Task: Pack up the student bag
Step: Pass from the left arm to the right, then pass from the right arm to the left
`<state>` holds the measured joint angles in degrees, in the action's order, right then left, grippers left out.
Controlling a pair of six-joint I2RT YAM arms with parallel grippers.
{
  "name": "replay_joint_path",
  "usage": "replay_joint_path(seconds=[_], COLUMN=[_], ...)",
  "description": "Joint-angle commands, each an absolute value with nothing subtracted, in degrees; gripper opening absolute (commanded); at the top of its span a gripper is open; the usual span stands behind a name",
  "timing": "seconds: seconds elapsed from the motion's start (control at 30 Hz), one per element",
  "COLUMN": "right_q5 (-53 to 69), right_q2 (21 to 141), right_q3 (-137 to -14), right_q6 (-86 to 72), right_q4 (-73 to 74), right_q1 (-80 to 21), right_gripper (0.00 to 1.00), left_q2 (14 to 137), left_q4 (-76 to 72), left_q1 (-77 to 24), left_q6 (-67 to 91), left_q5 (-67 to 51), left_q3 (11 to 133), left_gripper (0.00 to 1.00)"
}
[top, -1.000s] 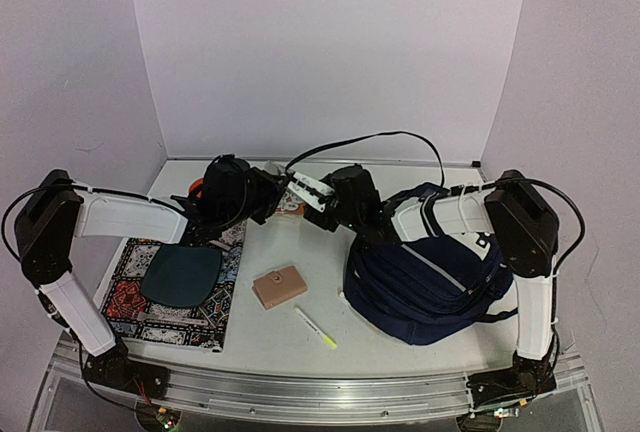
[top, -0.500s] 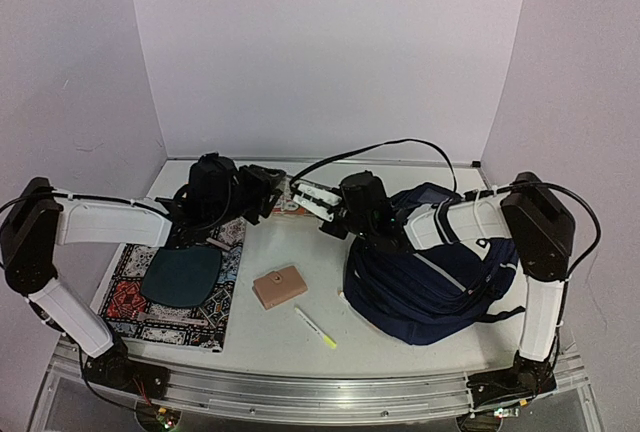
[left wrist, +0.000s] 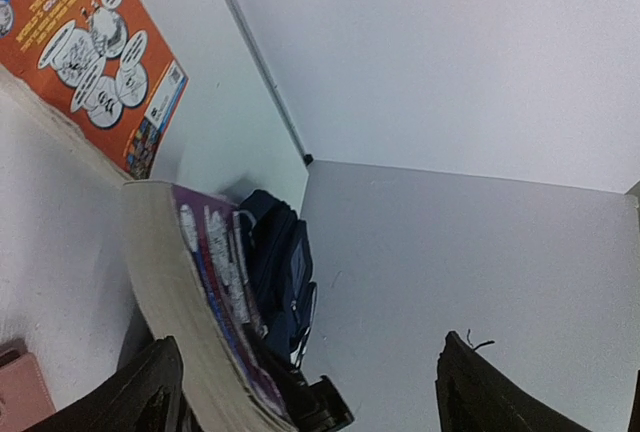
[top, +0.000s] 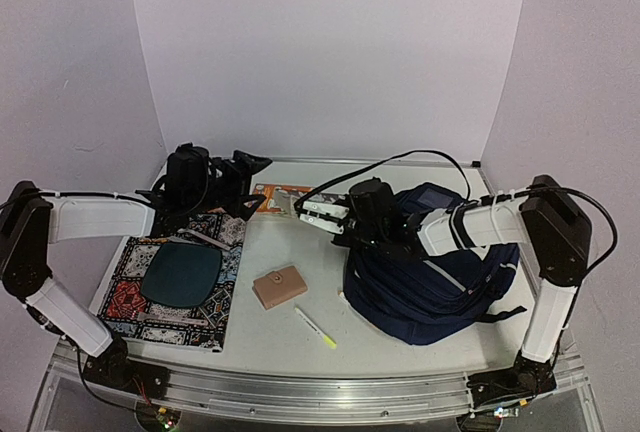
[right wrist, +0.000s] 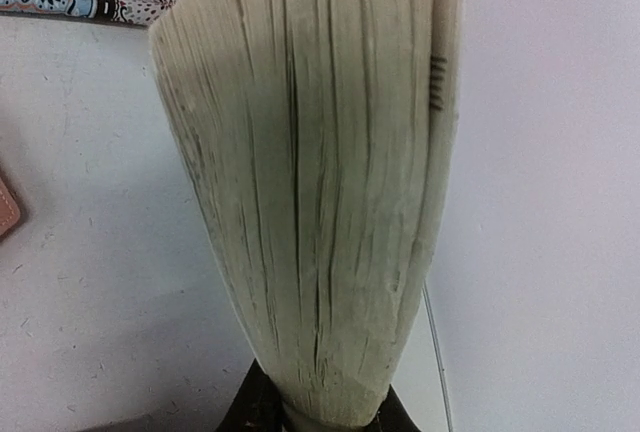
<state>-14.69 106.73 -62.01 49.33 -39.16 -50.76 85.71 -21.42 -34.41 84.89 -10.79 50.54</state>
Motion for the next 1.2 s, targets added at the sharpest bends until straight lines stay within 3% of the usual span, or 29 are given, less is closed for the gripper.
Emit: replay_joint_path(seconds=[0.0, 0.37, 0.67, 0.9, 1.07, 1.17], right_q5=[-16.6, -16.4, -16.4, -16.8, -17.3, -18.1], right_q2=[101.1, 100.5, 100.8, 100.6, 100.2, 99.6], right_q3=[-62.4, -62.7, -62.8, -62.4, -62.0, -61.7], right_q6=[51.4, 52.5, 53.9, 54.3, 53.9, 53.4], right_q4=[-46.9, -48.0, -49.4, -49.6, -49.7, -48.9], right_q1=[-51.2, -51.7, -52.6, -53.1, -53.3, -53.7], right_gripper=[0.0, 0.0, 0.0, 0.0, 0.05, 0.17], left_q2=[86.9, 94.5, 99.0, 97.8, 95.2, 93.6], left_q4=[-18.6, -17.3, -17.4, -17.7, -18.3, -18.7], left_q1=[-33.5, -33.0, -33.0, -33.0, -33.0, -33.0], left_q6=[82.3, 79.3, 78.6, 79.2, 79.8, 80.4], left_q5=[-17.0, -23.1, -26.6, -24.8, -23.5, -22.9], left_q3=[51.0, 56.8, 61.7, 61.1, 59.6, 58.6], left_gripper=[0.91, 0.95, 0.86, 0.58, 0.22, 0.01])
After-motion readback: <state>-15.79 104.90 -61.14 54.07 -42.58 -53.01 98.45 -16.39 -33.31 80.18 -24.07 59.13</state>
